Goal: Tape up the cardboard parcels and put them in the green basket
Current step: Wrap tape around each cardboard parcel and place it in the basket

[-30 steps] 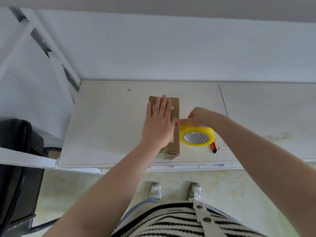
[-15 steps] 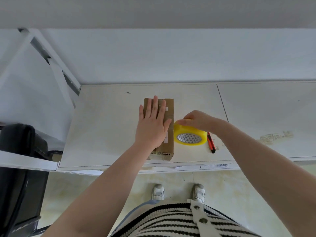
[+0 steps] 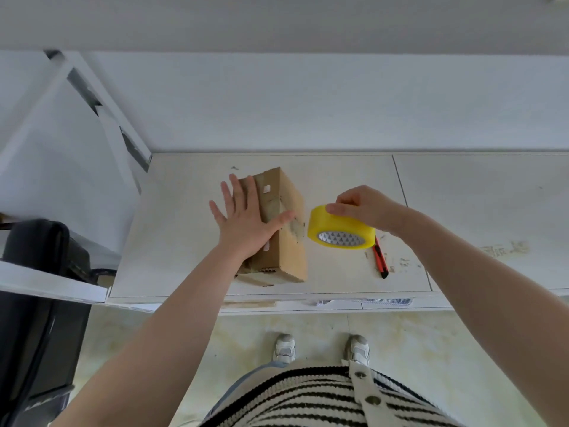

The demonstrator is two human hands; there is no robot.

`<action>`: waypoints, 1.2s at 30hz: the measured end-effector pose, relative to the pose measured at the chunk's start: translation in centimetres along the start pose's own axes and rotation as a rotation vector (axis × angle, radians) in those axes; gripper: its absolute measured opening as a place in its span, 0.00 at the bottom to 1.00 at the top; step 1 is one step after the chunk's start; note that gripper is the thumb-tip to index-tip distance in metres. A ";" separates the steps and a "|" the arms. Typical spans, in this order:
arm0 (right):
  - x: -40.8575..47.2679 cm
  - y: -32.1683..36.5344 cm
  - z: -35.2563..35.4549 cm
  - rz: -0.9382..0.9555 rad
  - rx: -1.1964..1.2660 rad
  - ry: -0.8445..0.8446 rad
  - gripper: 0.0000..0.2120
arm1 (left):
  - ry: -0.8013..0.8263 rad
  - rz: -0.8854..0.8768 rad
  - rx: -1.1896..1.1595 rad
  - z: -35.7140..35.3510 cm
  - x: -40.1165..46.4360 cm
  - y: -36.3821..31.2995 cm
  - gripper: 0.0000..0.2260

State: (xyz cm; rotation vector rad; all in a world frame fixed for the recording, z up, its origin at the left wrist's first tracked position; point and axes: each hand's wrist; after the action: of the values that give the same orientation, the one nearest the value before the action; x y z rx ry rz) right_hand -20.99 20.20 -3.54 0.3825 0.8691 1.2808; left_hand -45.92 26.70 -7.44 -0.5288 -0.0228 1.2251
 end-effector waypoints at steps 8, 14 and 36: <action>0.6 2.4 1.1 -0.023 -0.187 -0.047 0.25 | 0.062 0.109 -0.431 0.5 0.0 0.6 0.51; -0.7 2.2 2.8 -0.096 -0.325 -0.075 0.27 | 0.130 0.083 -0.819 -2.1 0.2 -2.0 0.53; 0.4 6.4 -0.4 0.021 -0.243 -0.015 0.22 | -0.042 0.206 -1.062 -5.1 -2.1 1.0 0.12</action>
State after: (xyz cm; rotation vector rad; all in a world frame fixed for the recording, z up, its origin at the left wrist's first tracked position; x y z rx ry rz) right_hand -25.60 22.26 0.49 0.2089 0.6886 1.3835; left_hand -46.01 23.16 -11.75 -1.4481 -0.6982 1.3662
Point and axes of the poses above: each hand's wrist, its own x-axis towards the middle knuckle, its own z-axis out of the back of the hand, y = z × x, and after that the axes turned 1 degree about -y, right-handed
